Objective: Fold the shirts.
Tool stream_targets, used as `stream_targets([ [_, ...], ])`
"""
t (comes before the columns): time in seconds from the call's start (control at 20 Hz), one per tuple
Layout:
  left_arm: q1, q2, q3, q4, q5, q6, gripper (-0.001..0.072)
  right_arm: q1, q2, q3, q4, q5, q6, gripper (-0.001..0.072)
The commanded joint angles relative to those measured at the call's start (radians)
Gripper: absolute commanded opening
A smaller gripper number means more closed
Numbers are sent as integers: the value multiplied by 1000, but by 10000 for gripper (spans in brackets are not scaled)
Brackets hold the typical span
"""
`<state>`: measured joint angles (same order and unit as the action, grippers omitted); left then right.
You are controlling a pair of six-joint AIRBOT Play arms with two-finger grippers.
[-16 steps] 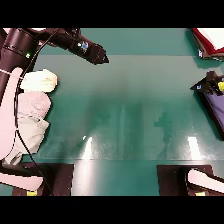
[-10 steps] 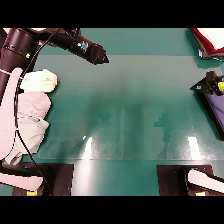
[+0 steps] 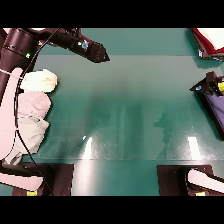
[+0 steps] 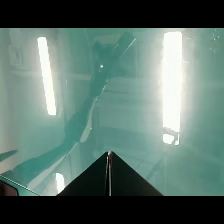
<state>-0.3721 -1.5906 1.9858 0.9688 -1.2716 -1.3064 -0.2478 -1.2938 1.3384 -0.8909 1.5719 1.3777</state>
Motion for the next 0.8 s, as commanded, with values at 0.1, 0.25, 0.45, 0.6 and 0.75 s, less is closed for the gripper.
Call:
stream_targets([
  [0.1,45,3,22,388,80,-116,661,0,1,0,0,3,0,17],
  [0.25,145,-2,-9,768,24,-298,662,0,1,0,0,7,0,17],
  [0.45,334,-2,-199,798,68,-347,662,1,1,0,1,7,0,17],
  [0.6,435,-3,-390,797,201,-347,662,1,0,0,1,6,1,17],
  [0.75,498,-37,-498,796,329,-346,662,1,0,0,1,6,1,17],
])
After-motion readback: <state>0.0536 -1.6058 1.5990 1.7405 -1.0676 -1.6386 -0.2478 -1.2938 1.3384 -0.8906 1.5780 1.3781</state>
